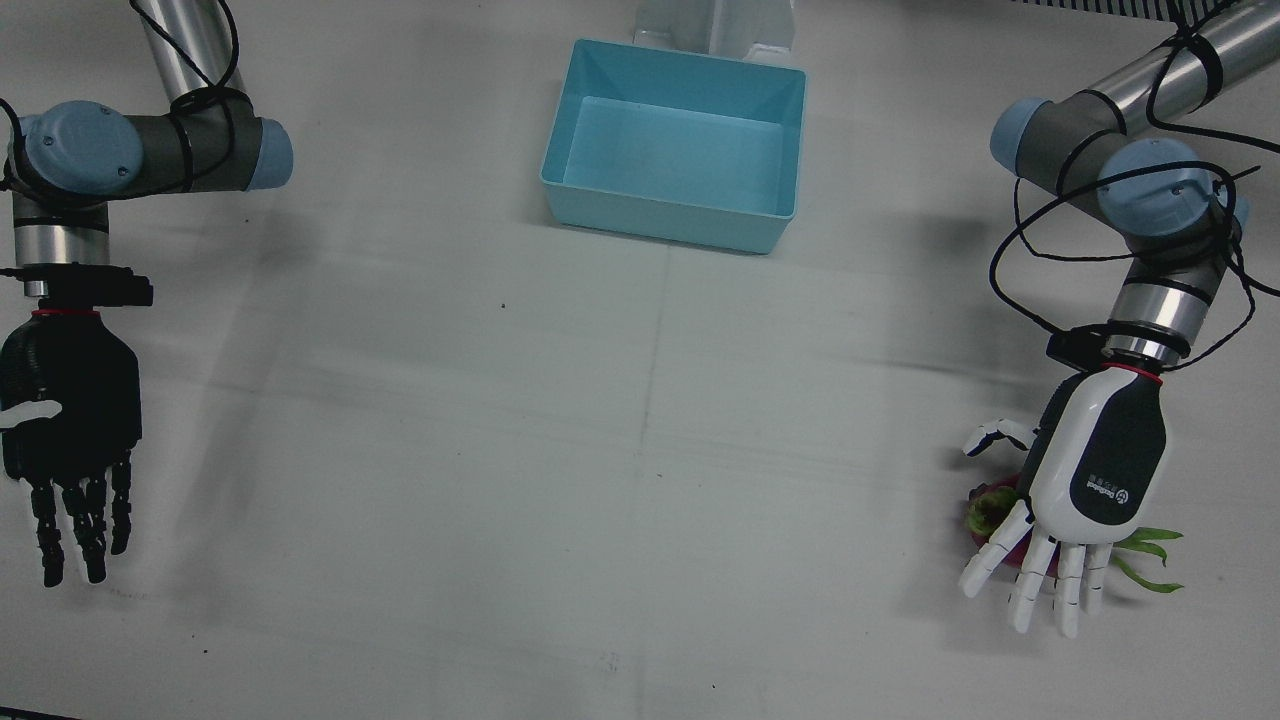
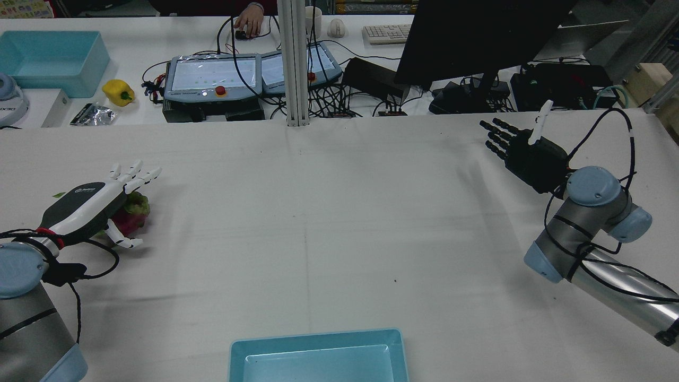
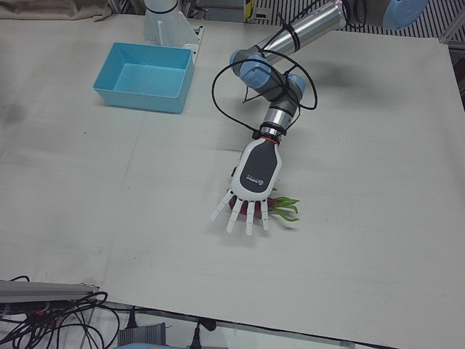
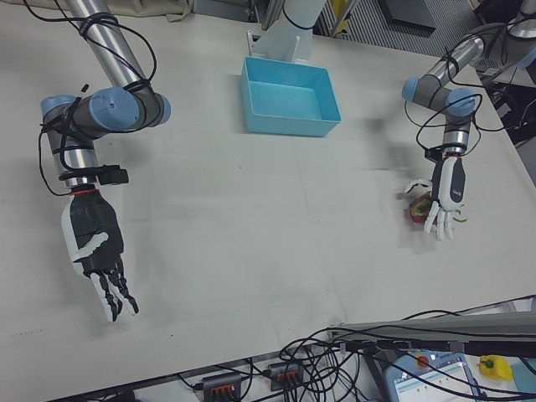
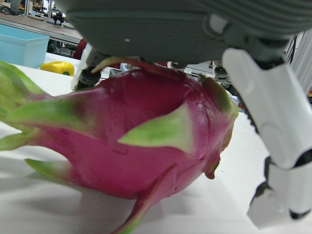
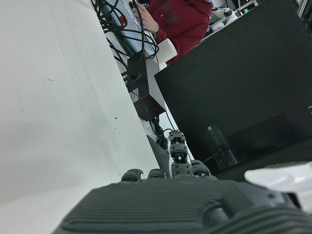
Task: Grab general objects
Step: 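Close the left hand fingers around the dragon fruit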
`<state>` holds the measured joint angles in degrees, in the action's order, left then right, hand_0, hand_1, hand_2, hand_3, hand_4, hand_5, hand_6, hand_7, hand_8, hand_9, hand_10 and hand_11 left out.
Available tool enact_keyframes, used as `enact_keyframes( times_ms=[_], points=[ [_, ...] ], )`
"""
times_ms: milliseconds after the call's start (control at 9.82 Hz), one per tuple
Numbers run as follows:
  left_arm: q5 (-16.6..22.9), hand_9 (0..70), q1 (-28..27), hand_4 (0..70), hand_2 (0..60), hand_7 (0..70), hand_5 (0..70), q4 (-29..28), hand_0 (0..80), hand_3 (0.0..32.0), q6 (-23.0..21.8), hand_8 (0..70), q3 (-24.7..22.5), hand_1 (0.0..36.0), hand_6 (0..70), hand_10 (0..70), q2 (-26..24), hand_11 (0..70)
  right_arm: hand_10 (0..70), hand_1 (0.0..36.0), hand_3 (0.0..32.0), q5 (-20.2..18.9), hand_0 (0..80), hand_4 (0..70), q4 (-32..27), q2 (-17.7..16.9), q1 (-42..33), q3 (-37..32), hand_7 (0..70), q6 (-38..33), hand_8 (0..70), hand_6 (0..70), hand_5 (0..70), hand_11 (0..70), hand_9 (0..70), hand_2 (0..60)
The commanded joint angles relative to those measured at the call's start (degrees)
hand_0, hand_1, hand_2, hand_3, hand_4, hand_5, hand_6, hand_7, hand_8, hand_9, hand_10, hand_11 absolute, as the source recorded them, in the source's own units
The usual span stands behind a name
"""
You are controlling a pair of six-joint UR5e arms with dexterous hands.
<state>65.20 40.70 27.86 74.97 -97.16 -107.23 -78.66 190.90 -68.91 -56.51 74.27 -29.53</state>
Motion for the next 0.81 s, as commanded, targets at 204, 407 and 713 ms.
enact_keyframes(
  times_ms=[204, 407, 713],
  points=[
    [-0.2, 0.1, 0.0, 0.0, 54.0, 5.6, 0.0, 0.5, 54.4, 14.6, 0.0, 0.0, 0.3, 33.9, 0.0, 0.0, -0.3, 1.0, 0.0, 0.0, 0.0, 0.0, 0.0, 0.0, 0.0, 0.0, 0.0, 0.0, 0.0, 0.0, 0.0, 0.0, 0.0, 0.0, 0.0, 0.0],
    [-1.8, 6.4, -0.1, 26.5, 45.0, 39.2, 53.6, 0.6, 53.1, 0.0, 0.0, 1.2, 0.6, 25.6, 11.1, 15.2, -0.2, 24.3, 0.0, 0.0, 0.0, 0.0, 0.0, 0.0, 0.0, 0.0, 0.0, 0.0, 0.0, 0.0, 0.0, 0.0, 0.0, 0.0, 0.0, 0.0],
    [-3.0, 70.0, -1.7, 70.0, 60.0, 70.0, 70.0, 1.0, 49.8, 0.0, 0.0, 70.0, 0.9, 6.8, 70.0, 70.0, -0.3, 70.0, 0.0, 0.0, 0.0, 0.0, 0.0, 0.0, 0.0, 0.0, 0.0, 0.0, 0.0, 0.0, 0.0, 0.0, 0.0, 0.0, 0.0, 0.0]
  ],
)
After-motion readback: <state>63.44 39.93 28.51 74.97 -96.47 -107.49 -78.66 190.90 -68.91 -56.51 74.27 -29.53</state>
